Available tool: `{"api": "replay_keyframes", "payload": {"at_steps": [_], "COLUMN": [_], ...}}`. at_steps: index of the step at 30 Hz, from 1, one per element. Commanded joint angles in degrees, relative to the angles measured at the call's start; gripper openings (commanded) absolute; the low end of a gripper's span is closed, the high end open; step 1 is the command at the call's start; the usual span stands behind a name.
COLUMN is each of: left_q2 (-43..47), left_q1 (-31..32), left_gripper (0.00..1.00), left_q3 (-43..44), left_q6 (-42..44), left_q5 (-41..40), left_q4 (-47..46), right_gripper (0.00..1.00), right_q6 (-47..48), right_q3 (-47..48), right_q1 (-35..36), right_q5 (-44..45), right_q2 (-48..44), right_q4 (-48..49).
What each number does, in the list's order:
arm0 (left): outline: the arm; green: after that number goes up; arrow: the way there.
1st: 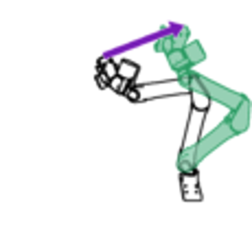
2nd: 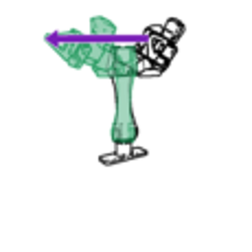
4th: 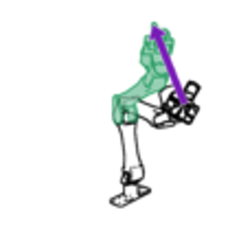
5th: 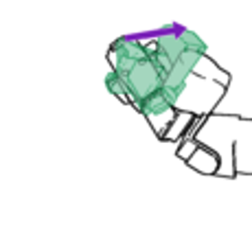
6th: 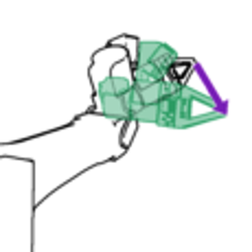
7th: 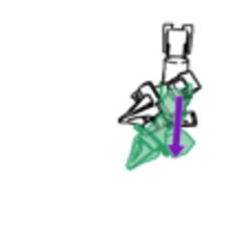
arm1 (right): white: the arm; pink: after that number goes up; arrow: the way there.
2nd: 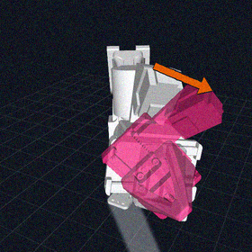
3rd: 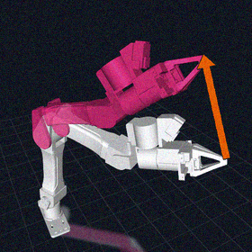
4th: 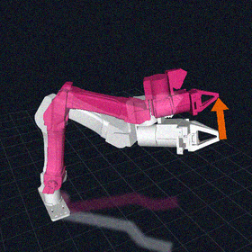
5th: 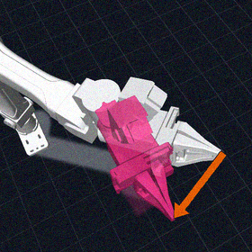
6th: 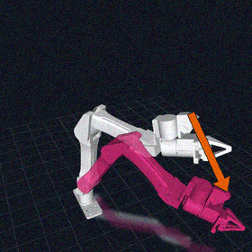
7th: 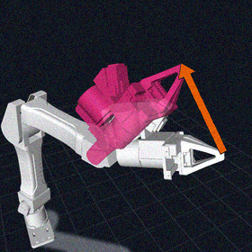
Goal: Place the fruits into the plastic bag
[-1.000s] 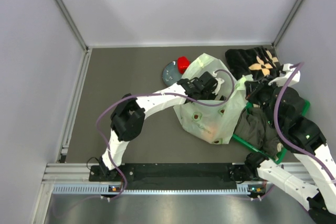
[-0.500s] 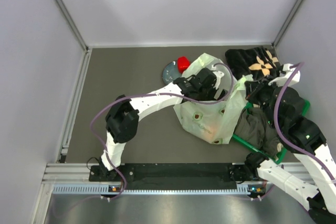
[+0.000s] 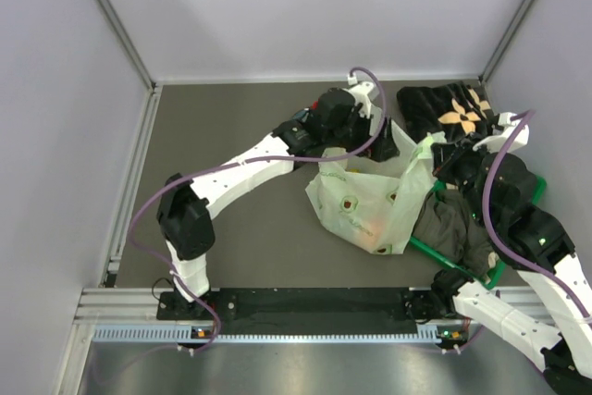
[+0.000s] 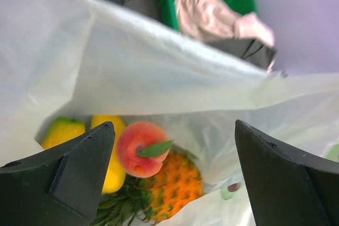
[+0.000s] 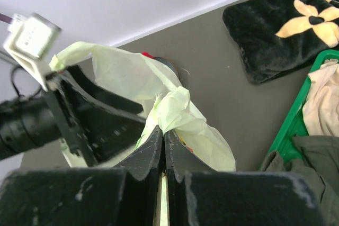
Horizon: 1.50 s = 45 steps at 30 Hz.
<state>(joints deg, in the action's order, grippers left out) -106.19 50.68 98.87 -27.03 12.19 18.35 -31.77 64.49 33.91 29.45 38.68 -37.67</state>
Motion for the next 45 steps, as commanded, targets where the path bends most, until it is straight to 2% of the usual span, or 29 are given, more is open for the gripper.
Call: {"api": "replay_keyframes", "payload": {"at_steps": [1, 6, 8, 12, 21, 23, 30, 32, 36, 38, 40, 44, 45], "left_q2": [4.8, 6.6, 7.6, 8.8, 2.9, 1.9, 3.0, 3.3, 5.3, 7.1, 10.7, 16.4, 18.0], "left_q1": [-2.9, -5.1, -6.7, -9.5, -10.4, -10.0, -10.5, -10.9, -13.2, -15.9, -18.6, -20.2, -20.1], "left_gripper": [0.99, 0.99, 0.99, 0.99, 0.99, 0.99, 0.99, 0.99, 0.99, 0.99, 0.99, 0.99, 0.99], "left_q3": [-1.7, -2.8, -4.6, -7.3, 0.3, 0.8, 3.6, 3.7, 1.3, -1.0, -4.3, -5.1, -5.0], "left_q6": [-6.8, -12.5, -15.5, -23.8, -28.6, -29.8, -27.8, -29.0, -31.5, -29.7, -26.3, -8.8, -6.8], "left_q5": [8.4, 15.1, 18.5, 22.3, 36.2, 36.9, 33.7, 34.1, 33.5, 30.4, 27.6, 14.5, 5.8], "left_q4": [-11.4, -17.9, -25.2, -33.5, -34.2, -35.7, -39.2, -43.4, -48.6, -48.9, -44.7, -26.0, -18.9], "right_gripper": [0.00, 0.00, 0.00, 0.00, 0.00, 0.00, 0.00, 0.00, 0.00, 0.00, 0.00, 0.00, 0.00], "right_q6": [-0.5, -0.5, -0.4, -0.4, -0.5, -0.5, -0.4, -0.4, -0.3, -0.1, 0.0, 0.0, 0.0], "right_q3": [-0.1, -0.2, -0.2, -0.2, -0.2, -0.2, 0.1, 0.0, 0.5, 0.6, 0.4, 0.0, 0.0], "right_q1": [-0.5, -0.4, -0.5, -0.5, -0.5, -0.5, -0.5, -0.5, -0.5, -0.4, -0.5, -0.5, -0.4], "right_q5": [0.3, 0.3, 0.4, 0.6, 0.7, 0.6, 1.3, 1.5, 1.9, 2.6, 3.5, 4.5, 4.6], "right_q2": [-0.4, -0.4, -0.4, -0.5, 0.0, 0.0, 0.3, 0.3, 0.7, 0.5, 0.3, -0.2, 0.0], "right_q4": [0.5, 0.7, 0.7, 0.7, 0.8, 1.0, 0.6, 0.6, 0.5, 0.4, 0.3, 0.0, 0.0]}}
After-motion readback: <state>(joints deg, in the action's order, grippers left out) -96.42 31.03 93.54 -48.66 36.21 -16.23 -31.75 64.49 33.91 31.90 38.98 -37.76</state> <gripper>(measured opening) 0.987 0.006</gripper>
